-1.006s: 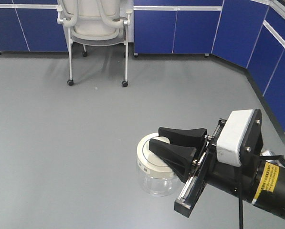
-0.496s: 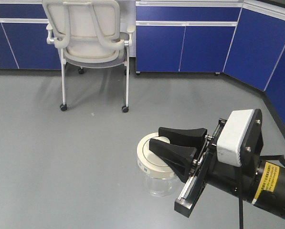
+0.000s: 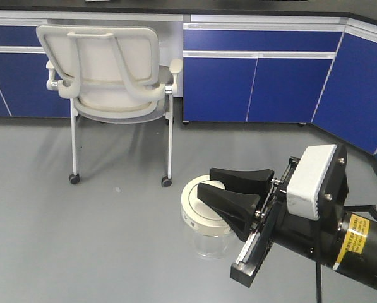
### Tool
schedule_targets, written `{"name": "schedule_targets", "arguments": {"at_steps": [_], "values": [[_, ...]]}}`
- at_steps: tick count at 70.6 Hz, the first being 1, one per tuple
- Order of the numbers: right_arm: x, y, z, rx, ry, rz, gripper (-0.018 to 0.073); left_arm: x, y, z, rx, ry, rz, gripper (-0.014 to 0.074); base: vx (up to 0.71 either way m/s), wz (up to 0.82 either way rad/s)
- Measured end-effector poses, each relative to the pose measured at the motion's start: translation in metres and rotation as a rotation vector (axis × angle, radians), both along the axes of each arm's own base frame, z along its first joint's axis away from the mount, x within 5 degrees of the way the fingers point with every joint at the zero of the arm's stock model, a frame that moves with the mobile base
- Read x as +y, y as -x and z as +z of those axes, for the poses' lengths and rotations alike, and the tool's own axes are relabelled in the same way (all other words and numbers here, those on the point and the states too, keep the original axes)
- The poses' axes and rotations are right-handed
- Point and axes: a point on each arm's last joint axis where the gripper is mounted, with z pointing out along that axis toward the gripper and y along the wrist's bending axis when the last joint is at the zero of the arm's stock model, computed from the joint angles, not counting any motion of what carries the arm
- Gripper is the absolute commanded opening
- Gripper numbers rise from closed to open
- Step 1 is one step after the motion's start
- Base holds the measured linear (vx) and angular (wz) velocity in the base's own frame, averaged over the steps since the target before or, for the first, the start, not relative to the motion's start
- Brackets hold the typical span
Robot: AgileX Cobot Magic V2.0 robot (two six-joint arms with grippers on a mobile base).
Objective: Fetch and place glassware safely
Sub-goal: 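Drive the base away from the bench holding the jar in the right gripper, then turn the base toward the black bench with the jar held in the right gripper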
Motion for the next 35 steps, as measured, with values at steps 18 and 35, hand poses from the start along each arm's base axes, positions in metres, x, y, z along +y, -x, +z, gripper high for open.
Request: {"name": "schedule_targets", "arguments": {"at_steps": [18,35], "values": [[0.0001,-0.0001,-0.0002,0.001,0.001,0.0,-0.0001,0.0,0.0,0.0,0.0,0.0,0.0,-0.0007,0.4,-0.09],[0.0001,-0.0001,-0.0001,0.001,-0.001,0.0,-0.0001,0.0,0.0,0.0,0.0,0.0,0.0,-0.0007,0.28,-0.41]]}}
